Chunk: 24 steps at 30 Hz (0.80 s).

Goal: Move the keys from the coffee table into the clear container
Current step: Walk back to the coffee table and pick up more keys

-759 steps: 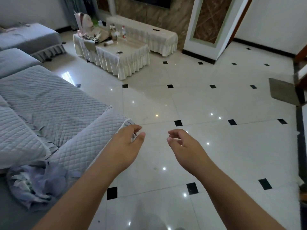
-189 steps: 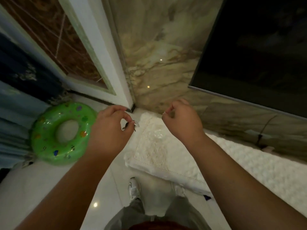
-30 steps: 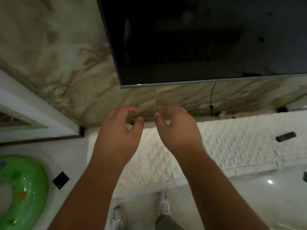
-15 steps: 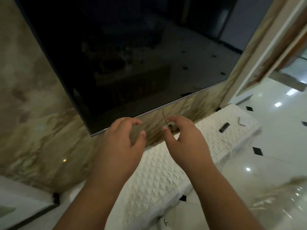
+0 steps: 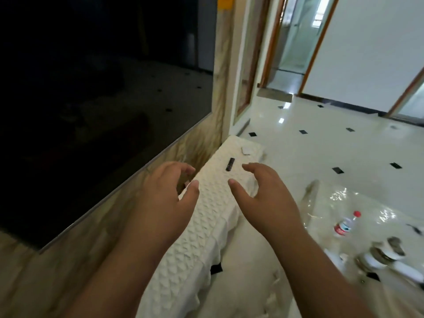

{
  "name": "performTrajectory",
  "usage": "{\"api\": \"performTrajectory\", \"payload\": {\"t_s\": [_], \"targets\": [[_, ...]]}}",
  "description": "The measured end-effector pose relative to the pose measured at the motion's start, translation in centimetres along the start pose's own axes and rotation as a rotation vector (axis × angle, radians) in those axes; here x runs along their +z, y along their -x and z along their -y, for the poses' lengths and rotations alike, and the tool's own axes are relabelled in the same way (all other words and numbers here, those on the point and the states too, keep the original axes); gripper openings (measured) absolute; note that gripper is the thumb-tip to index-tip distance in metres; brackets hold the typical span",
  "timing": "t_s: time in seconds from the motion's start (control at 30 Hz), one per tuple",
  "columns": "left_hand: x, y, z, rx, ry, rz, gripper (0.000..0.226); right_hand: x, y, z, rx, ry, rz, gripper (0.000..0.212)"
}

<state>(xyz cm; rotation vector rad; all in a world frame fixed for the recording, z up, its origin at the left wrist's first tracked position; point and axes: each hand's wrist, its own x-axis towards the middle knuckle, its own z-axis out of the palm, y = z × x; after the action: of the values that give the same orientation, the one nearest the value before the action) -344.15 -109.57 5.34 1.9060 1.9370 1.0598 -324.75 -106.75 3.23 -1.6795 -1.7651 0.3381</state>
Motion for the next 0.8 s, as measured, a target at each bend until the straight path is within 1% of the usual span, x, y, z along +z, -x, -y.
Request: {"api": "performTrajectory", "payload": {"t_s": [0.07,0.17,0.27,0.33,0.5,0.63,0.8], "targets": [[1.4,-0.9,-1.9,0.044,0.048,0.057,0.019,-1.8,-0.5,-2.2,0.047,-0.002,-0.042,0.056],[3.9,-2.8,-4.9,0.107,0.058,0.111,0.027,-4.0,-1.9,-5.4,0.121,-0.049,-0.078,0.06],[6.8,-4.7,-7.7,0.133,0.069,0.182,0.028,-6.0,-3.3,-8.7,0.187,-0.093,-0.122,0.068],[8.9,-6.0,-9.1,0.143,0.066,0.221,0.028,-7.1,-4.2,-10.9,0.232,-0.107,-0.132,0.069],[13.8,-9.4,-12.1,0.183,0.079,0.251,0.021,-8.9,-7.2,-16.2,0.292,-0.132,-0.17,0.061],[17.5,-11.7,-14.4,0.207,0.09,0.278,0.027,-10.1,-8.7,-19.0,0.334,-0.126,-0.177,0.063],[21.1,-12.8,-16.2,0.198,0.137,0.323,0.028,-11.8,-10.2,-21.7,0.389,-0.092,-0.186,0.053]]}}
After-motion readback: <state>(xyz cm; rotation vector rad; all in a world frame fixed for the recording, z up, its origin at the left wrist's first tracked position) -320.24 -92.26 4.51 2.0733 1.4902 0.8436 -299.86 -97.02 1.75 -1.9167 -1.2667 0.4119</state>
